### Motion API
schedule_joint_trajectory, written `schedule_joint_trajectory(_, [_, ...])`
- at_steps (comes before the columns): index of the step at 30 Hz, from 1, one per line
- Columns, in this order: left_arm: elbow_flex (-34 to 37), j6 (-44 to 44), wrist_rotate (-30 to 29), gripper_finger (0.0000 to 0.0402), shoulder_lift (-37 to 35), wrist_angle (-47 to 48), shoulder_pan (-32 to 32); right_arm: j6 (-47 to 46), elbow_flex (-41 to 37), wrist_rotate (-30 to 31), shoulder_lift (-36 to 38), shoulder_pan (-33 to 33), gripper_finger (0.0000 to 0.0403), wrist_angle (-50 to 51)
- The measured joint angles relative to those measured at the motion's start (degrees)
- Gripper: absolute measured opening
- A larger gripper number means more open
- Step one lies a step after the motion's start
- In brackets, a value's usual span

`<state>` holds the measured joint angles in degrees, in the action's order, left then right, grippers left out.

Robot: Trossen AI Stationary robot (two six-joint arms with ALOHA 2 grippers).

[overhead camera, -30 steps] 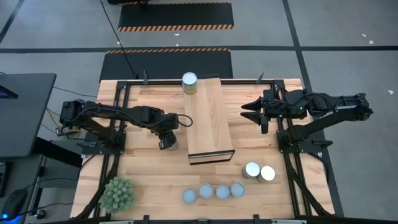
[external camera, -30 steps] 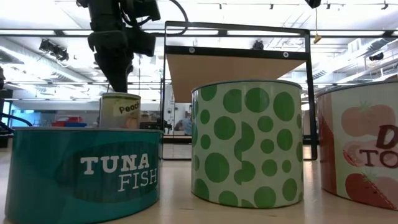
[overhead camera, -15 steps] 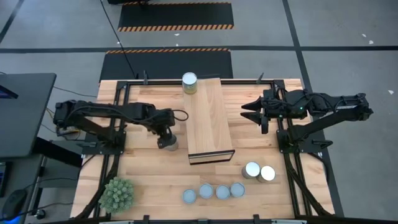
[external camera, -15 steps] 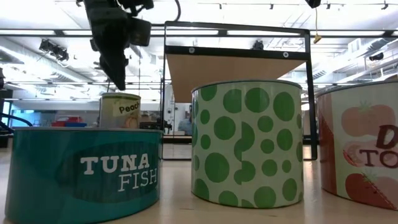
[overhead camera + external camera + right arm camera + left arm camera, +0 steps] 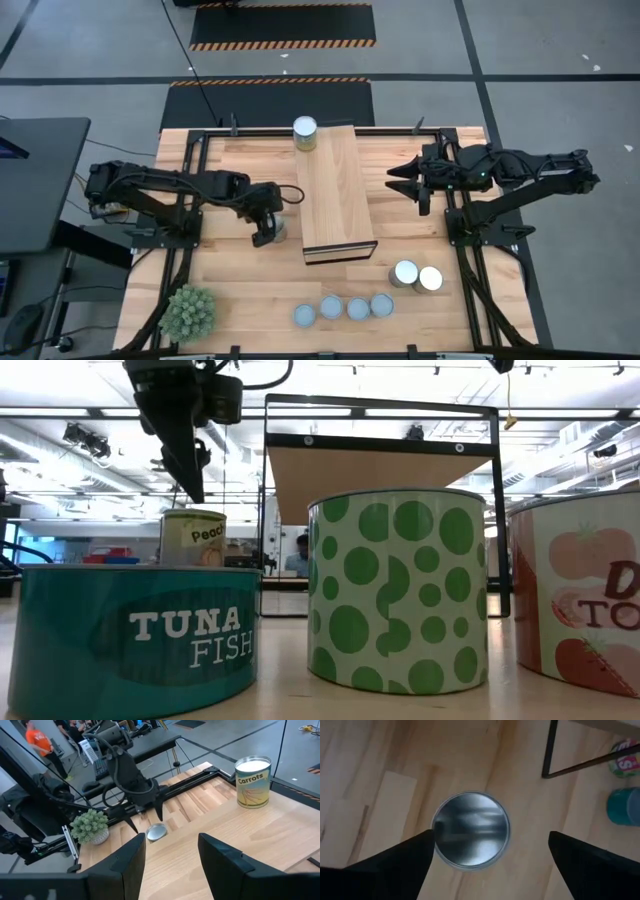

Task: Pick and place cans onto a shelf
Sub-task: Put the canned peaches on the shelf

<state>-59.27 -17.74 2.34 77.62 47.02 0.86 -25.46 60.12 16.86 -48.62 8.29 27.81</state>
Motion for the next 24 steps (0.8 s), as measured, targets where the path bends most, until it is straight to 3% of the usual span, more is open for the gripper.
schedule_joint_trajectory(12, [0.0, 0.3, -3.1, 0.0396, 2.9, -3.1, 0.0, 0.1, 0.0, 0.0, -0.3, 0.0, 0.019, -0.1])
schedule_joint_trajectory(16, [0.0, 0.4, -6.6, 0.0396, 4.0, -3.5, 0.1, 0.1, 0.0, -0.4, -0.3, 0.0, 0.019, -0.3])
schedule_joint_trajectory(24, [0.0, -0.3, -4.9, 0.0396, 4.2, -3.2, 0.1, 0.1, 0.0, -0.5, -0.3, 0.0, 0.019, -0.5])
